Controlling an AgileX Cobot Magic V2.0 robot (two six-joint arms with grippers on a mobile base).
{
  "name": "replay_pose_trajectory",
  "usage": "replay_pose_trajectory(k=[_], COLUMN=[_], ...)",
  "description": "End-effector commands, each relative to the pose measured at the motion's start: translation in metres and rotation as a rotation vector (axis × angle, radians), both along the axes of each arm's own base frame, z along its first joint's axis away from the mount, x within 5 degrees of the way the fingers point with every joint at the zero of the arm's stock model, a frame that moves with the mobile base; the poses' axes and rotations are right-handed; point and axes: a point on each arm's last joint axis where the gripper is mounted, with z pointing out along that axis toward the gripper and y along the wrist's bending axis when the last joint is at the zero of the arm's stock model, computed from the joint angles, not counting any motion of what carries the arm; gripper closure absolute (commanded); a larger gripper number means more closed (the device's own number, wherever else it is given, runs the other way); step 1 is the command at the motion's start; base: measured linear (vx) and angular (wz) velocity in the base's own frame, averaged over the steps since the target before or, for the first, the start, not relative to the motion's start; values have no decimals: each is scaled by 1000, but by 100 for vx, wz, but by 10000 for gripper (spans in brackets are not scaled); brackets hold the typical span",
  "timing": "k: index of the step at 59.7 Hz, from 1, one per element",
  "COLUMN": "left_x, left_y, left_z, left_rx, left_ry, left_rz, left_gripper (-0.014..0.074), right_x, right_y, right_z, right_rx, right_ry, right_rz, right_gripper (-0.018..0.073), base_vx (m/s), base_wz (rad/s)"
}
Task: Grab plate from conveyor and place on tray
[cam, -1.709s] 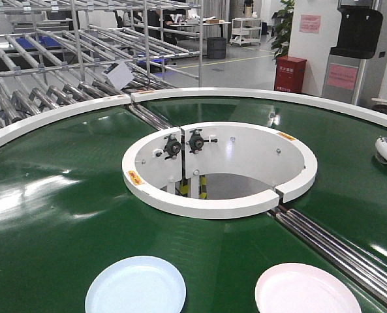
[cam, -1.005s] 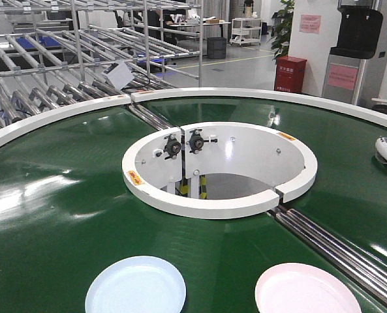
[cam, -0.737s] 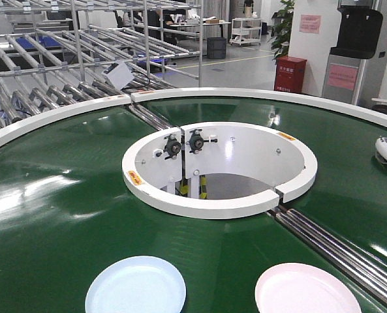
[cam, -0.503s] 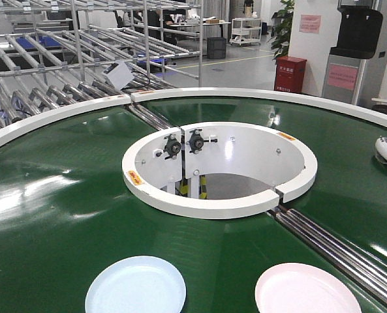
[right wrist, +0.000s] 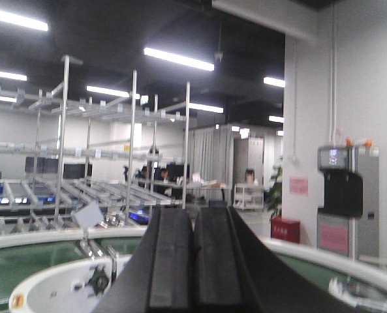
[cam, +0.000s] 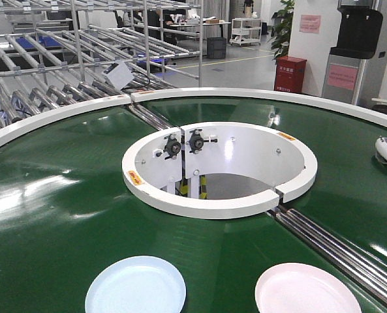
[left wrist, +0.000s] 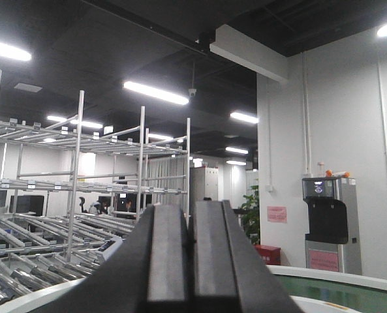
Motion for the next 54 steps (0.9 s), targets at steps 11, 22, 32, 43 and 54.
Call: replay_pose_trajectory(k=[11, 22, 32, 43, 54], left_x=[74, 130, 152, 155, 155], left_y=[-6, -10, -12, -12, -12], left_z=[82, 71, 60, 59, 58], left_rx=[17, 28, 33, 33, 34], left_ry=[237, 380, 432, 438, 442], left_rz=[-3, -3, -3, -3, -3], left_gripper=[602, 602, 593, 493, 276], right_x=[47, 99, 124, 128, 128], right_y=[3, 7, 9, 9, 9], right_z=[90, 82, 71, 69, 68], right_rx=[-52, 9, 10, 6, 9], right_ry=[127, 282, 363, 382, 390], right_rz=[-14, 19, 19, 19, 20], right_gripper=[568, 568, 560, 440, 141], base_vx=[0, 0, 0, 0, 0], base_wz=[0, 0, 0, 0, 0])
